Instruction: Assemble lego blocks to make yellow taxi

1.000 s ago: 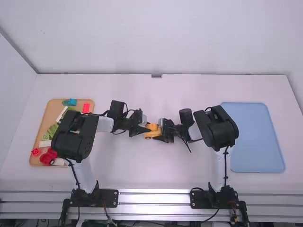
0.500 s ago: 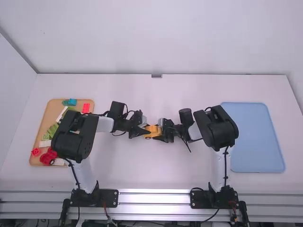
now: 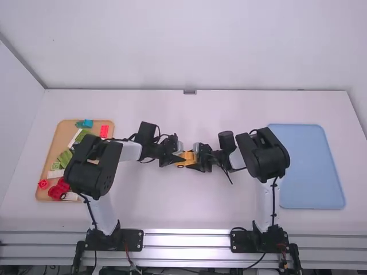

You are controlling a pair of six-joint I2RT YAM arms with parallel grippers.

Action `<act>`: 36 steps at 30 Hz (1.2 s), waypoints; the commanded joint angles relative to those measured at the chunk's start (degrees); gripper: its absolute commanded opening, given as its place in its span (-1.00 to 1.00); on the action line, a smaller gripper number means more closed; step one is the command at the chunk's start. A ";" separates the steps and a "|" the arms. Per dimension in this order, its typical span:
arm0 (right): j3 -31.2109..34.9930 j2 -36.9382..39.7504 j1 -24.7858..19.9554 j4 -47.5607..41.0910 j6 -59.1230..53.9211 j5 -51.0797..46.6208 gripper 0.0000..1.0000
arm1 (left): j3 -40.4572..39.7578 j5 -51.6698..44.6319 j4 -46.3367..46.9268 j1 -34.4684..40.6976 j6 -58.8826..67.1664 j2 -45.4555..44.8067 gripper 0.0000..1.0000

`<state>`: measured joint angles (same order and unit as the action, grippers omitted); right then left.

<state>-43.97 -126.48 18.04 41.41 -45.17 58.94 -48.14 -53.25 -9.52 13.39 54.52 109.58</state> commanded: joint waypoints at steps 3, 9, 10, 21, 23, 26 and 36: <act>-0.33 -0.85 1.11 -0.07 1.20 -1.95 -0.10 | -0.92 5.05 5.35 2.08 1.42 0.90 -0.96; -0.33 -0.85 1.25 0.17 1.20 -1.97 -0.09 | -2.16 11.10 8.20 4.59 2.14 1.05 -0.96; -0.33 -0.85 1.25 0.13 1.18 -1.92 -0.09 | -2.16 11.15 8.11 4.79 2.10 1.11 -0.96; -0.33 -0.85 0.98 0.11 1.20 -1.97 -0.09 | -4.55 14.45 13.33 7.26 4.20 1.11 -0.96; -0.33 -0.85 0.98 0.09 1.18 -1.92 -0.08 | -6.03 13.73 16.22 7.58 6.01 1.11 -0.96; -0.33 -0.85 1.01 -0.02 1.20 -1.92 -0.08 | -7.65 13.20 18.88 7.56 7.26 1.22 -0.96; -0.33 -0.85 1.44 -0.20 1.22 -1.95 -0.07 | -10.73 10.60 20.79 7.63 7.32 4.11 -0.97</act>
<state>-43.97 -126.48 17.54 41.82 -44.36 58.41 -58.96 -40.71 10.48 18.06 60.95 109.51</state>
